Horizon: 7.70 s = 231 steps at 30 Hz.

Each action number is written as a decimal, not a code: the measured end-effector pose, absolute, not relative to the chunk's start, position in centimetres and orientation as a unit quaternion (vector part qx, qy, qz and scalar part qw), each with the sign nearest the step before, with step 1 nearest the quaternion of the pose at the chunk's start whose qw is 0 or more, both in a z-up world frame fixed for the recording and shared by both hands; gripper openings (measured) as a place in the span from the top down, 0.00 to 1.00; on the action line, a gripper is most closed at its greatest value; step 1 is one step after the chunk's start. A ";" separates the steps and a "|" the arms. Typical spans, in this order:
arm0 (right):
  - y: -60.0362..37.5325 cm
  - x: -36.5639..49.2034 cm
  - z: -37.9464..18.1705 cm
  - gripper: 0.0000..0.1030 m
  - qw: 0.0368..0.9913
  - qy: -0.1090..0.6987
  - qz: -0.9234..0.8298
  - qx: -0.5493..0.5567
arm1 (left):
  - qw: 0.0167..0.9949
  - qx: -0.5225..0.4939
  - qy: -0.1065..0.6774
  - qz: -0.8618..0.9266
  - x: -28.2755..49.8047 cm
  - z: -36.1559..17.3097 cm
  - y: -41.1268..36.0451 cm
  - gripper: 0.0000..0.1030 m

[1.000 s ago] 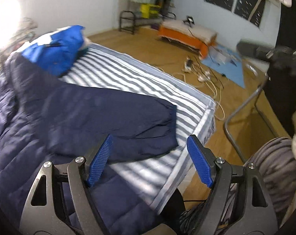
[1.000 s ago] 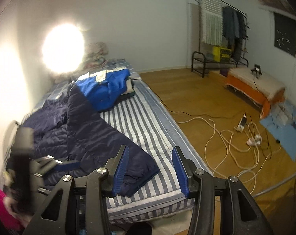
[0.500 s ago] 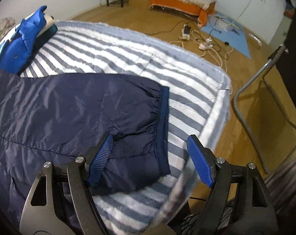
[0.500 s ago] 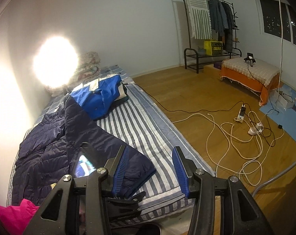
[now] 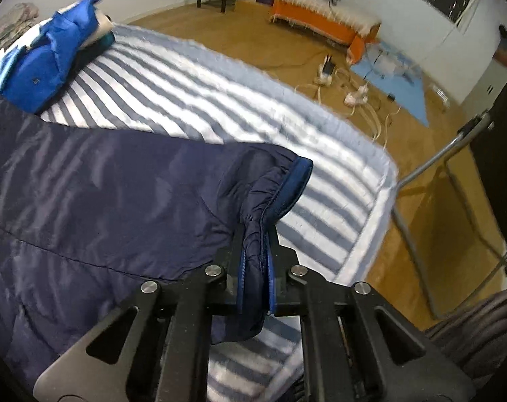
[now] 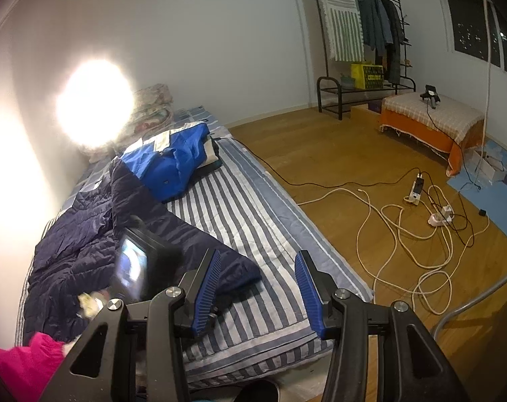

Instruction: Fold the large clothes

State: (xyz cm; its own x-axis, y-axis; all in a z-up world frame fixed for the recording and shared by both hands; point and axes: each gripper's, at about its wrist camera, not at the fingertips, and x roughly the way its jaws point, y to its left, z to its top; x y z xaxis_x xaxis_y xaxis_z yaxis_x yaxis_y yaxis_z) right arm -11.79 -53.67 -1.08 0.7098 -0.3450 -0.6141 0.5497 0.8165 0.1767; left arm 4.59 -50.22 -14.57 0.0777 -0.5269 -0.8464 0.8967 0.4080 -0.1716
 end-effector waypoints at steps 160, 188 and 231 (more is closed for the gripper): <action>-41.5 -1.2 -9.2 0.98 0.856 0.444 0.173 0.198 | 0.859 -0.144 0.474 -0.132 8.2 -7.9 13.5 0.96; -44.5 11.0 -2.4 0.99 0.902 0.375 0.122 0.177 | 0.883 -0.175 0.419 -0.116 24.2 -3.3 13.8 0.97; -47.3 27.4 -9.8 0.37 0.890 0.438 0.076 0.097 | 0.886 0.043 0.455 -0.077 45.2 -11.0 7.8 0.36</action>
